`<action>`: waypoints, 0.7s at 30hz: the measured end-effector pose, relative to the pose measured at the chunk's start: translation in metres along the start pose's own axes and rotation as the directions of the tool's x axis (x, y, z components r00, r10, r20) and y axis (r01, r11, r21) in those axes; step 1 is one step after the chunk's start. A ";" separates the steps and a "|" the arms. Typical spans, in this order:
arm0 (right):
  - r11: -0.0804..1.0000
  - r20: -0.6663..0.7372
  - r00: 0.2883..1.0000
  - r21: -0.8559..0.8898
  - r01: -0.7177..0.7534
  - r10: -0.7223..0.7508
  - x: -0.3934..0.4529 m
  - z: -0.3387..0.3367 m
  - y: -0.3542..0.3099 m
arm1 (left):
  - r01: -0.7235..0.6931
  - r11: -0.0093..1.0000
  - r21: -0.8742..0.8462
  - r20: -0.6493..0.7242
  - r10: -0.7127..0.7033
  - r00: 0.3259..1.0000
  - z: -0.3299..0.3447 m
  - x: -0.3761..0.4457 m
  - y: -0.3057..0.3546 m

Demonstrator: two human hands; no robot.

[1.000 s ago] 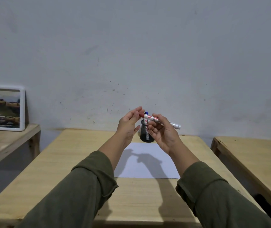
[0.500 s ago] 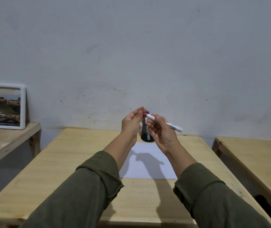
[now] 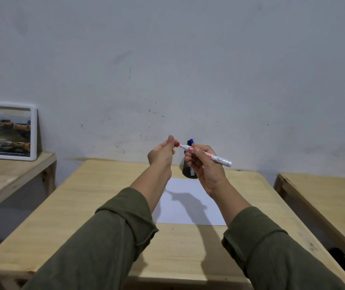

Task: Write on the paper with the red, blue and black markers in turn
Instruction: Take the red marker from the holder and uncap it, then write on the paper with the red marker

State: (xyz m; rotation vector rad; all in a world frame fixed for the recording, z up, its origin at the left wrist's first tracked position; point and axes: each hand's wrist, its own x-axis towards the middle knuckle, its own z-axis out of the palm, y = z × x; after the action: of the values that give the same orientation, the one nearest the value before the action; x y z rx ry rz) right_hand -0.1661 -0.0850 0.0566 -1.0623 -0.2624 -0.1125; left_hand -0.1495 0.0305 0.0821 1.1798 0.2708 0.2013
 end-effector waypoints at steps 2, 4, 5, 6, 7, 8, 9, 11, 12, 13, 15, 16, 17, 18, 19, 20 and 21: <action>1.000 -0.018 1.000 0.010 -0.017 0.017 -0.003 -0.002 0.003 | -0.070 0.998 0.003 -0.077 0.070 0.995 -0.014 0.008 -0.001; 0.999 -0.024 0.998 0.021 -0.049 0.050 -0.007 -0.005 0.008 | -0.130 0.986 0.108 -0.126 0.143 0.982 -0.035 0.014 -0.004; 0.997 -0.025 0.997 0.023 -0.072 0.073 -0.010 -0.006 0.012 | -0.146 0.972 0.186 -0.137 0.173 0.975 -0.047 0.014 -0.007; 0.995 -0.028 0.994 0.019 -0.101 0.102 -0.013 -0.007 0.017 | -0.152 0.951 0.268 -0.139 0.195 0.971 -0.059 0.013 -0.011; 0.991 -0.033 0.990 0.008 -0.135 0.135 -0.016 -0.008 0.023 | -0.152 0.929 0.338 -0.135 0.208 0.969 -0.072 0.011 -0.017; 0.986 -0.040 0.985 -0.008 -0.167 0.166 -0.020 -0.008 0.030 | -0.152 0.909 0.389 -0.128 0.216 0.968 -0.084 0.009 -0.024; 0.981 -0.044 0.980 -0.025 -0.195 0.193 -0.023 -0.008 0.038 | -0.152 0.893 0.423 -0.121 0.222 0.967 -0.094 0.007 -0.032; 0.971 -0.042 0.971 -0.051 -0.235 0.233 -0.031 -0.008 0.053 | -0.141 0.868 0.476 -0.113 0.219 0.969 -0.114 0.003 -0.047; 0.967 -0.043 0.968 -0.059 -0.248 0.246 -0.035 -0.007 0.060 | -0.133 0.860 0.492 -0.113 0.215 0.970 -0.122 0.001 -0.054; 0.963 -0.050 0.965 -0.064 -0.260 0.257 -0.038 -0.006 0.066 | -0.123 0.855 0.504 -0.120 0.210 0.970 -0.129 0.002 -0.061; 0.958 -0.073 0.959 -0.068 -0.278 0.273 -0.042 -0.005 0.076 | -0.107 0.830 0.548 -0.130 0.211 0.969 -0.143 0.004 -0.075; 0.956 -0.082 0.957 -0.071 -0.284 0.278 -0.042 -0.004 0.080 | -0.111 0.814 0.571 -0.115 0.212 0.970 -0.149 0.006 -0.080; 0.954 -0.086 0.955 -0.080 -0.290 0.283 -0.043 -0.004 0.084 | -0.122 0.799 0.589 -0.090 0.214 0.973 -0.153 0.008 -0.085; 0.951 -0.088 0.954 -0.094 -0.296 0.288 -0.043 -0.003 0.087 | -0.135 0.785 0.605 -0.062 0.215 0.975 -0.157 0.010 -0.088; 0.947 -0.089 0.952 -0.106 -0.303 0.294 -0.043 -0.003 0.090 | -0.147 0.770 0.621 -0.038 0.217 0.975 -0.159 0.011 -0.091; 0.944 -0.091 0.949 -0.110 -0.312 0.303 -0.043 -0.002 0.092 | -0.155 0.755 0.638 -0.022 0.219 0.975 -0.162 0.012 -0.092; 0.940 -0.094 0.944 -0.105 -0.325 0.316 -0.044 0.000 0.093 | -0.158 0.739 0.655 -0.011 0.218 0.976 -0.164 0.013 -0.094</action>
State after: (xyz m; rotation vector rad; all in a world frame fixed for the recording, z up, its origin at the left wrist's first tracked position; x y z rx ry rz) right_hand -0.1882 -0.0414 -0.0344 -1.2042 -0.0109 0.1276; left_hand -0.1870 0.1436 -0.0648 1.9095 0.3094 0.3557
